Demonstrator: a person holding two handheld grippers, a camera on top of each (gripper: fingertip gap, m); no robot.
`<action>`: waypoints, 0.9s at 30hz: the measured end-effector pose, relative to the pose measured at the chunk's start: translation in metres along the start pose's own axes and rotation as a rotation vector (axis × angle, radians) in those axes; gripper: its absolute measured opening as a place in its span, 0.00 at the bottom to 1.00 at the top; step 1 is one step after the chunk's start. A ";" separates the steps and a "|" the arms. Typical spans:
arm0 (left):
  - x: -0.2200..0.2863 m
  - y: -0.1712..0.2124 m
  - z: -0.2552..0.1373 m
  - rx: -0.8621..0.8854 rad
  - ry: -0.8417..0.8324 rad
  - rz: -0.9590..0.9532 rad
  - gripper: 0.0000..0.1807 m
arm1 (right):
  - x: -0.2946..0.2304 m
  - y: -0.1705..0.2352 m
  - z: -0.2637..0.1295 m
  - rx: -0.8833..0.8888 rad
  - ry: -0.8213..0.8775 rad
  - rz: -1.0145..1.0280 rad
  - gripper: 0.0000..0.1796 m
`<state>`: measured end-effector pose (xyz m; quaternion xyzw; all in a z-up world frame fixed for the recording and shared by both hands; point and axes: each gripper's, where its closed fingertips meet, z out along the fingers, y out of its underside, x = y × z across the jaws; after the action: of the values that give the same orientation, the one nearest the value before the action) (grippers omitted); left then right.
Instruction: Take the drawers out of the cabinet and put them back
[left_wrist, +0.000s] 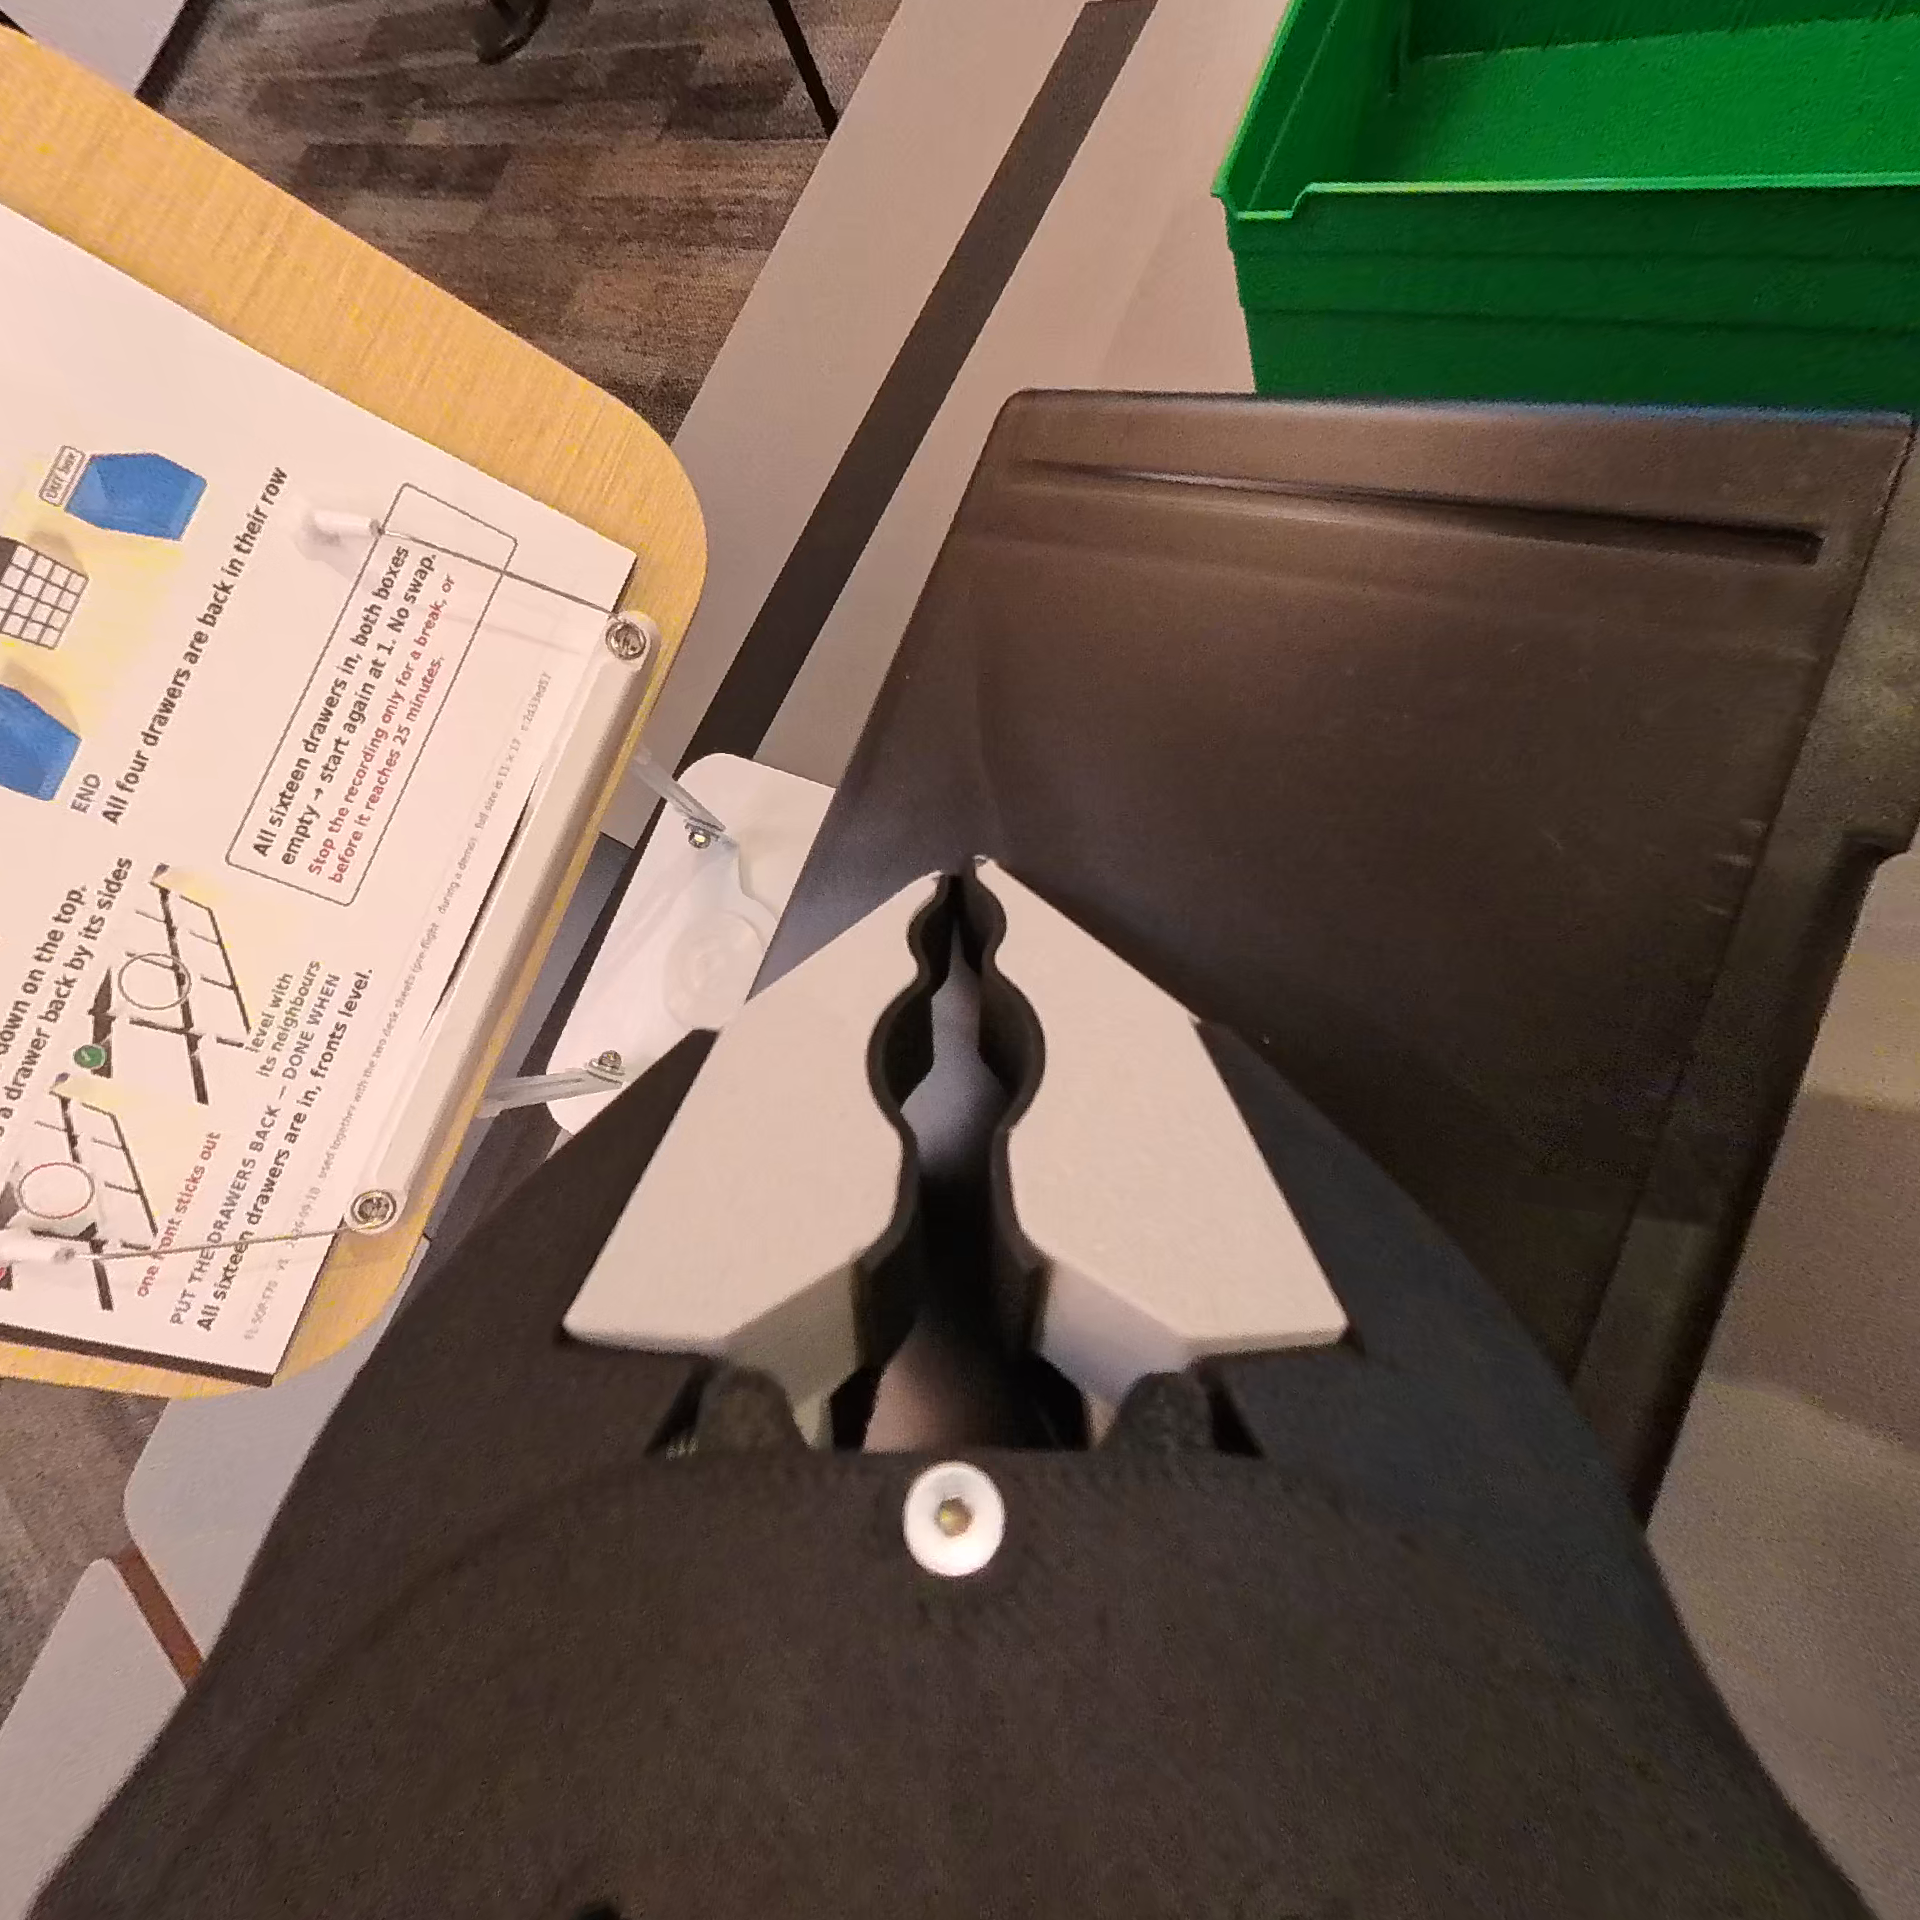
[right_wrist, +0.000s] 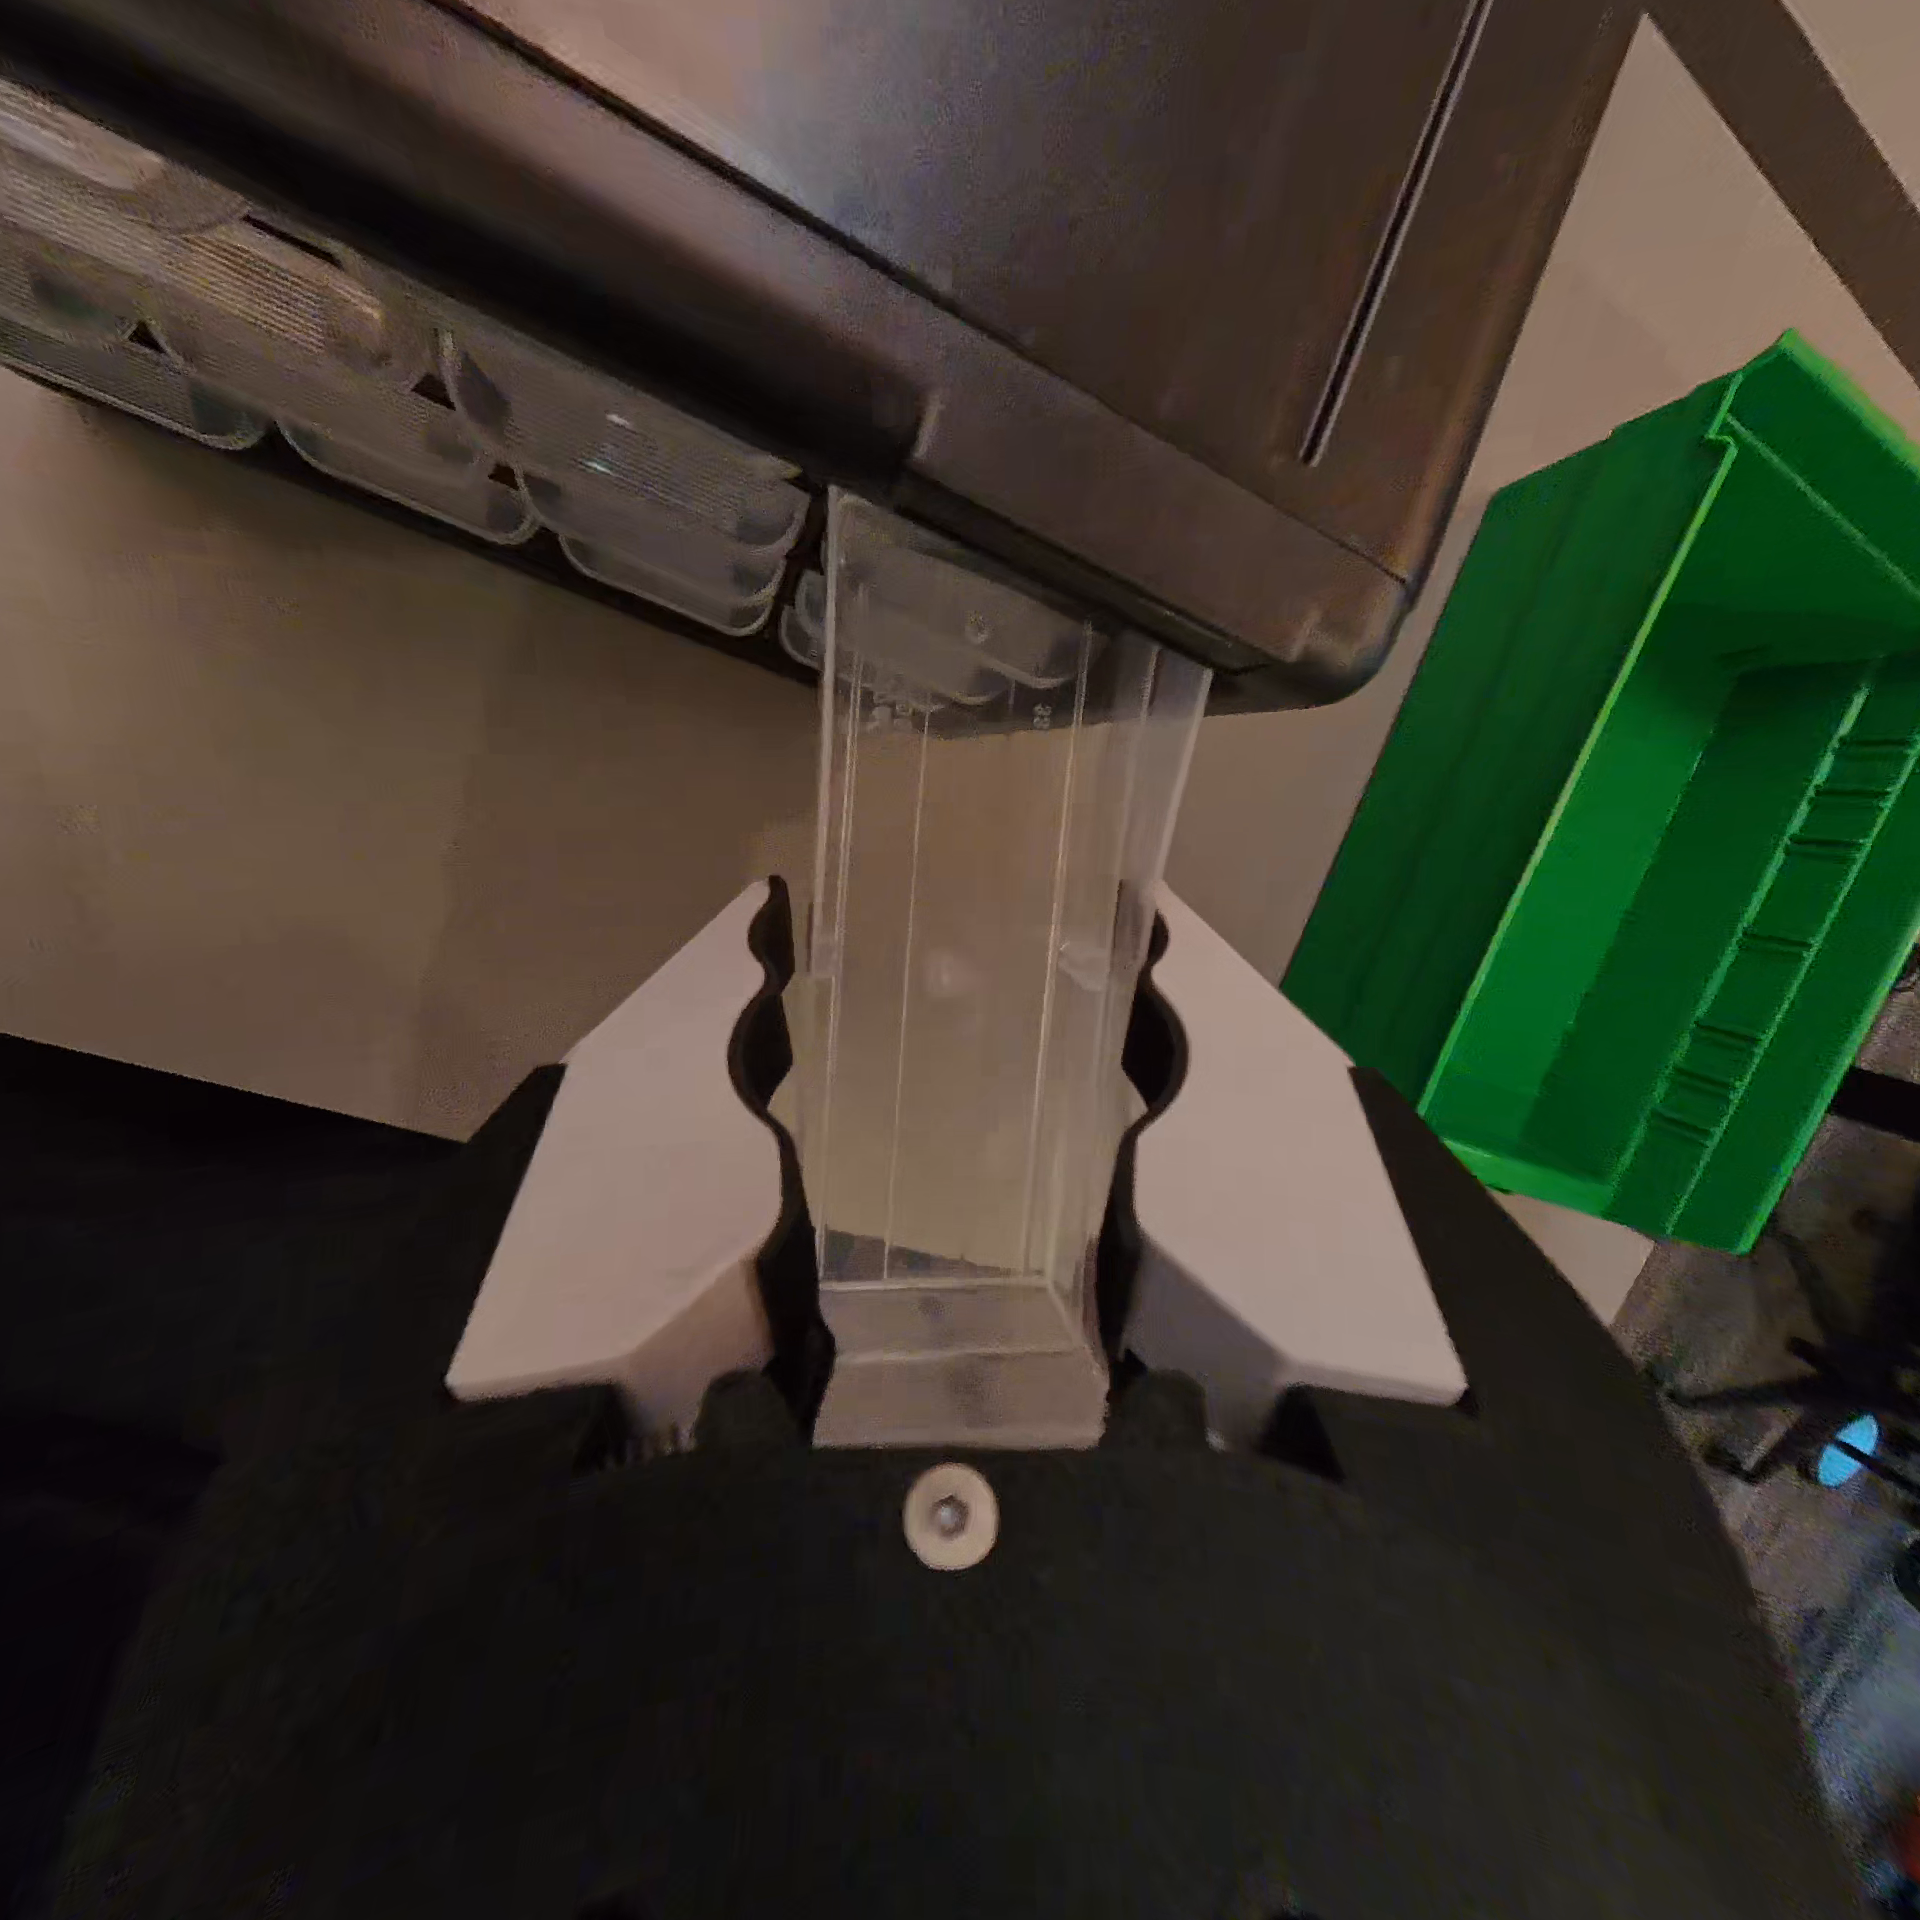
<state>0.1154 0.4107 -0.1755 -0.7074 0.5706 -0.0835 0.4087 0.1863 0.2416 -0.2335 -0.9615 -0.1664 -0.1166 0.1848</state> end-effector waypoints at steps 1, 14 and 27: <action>-0.001 0.000 0.000 -0.001 -0.008 0.003 0.00 | -0.001 0.001 0.000 0.003 -0.006 0.010 0.35; -0.002 0.000 0.000 -0.006 -0.033 0.019 0.00 | 0.086 0.063 -0.030 0.134 -0.034 -0.115 0.34; -0.001 0.000 0.001 -0.006 -0.044 0.033 0.00 | 0.260 0.099 0.126 -0.092 0.037 -0.394 0.34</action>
<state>0.1153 0.4122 -0.1755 -0.7007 0.5735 -0.0594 0.4202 0.4807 0.2768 -0.3044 -0.9156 -0.3423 -0.1754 0.1174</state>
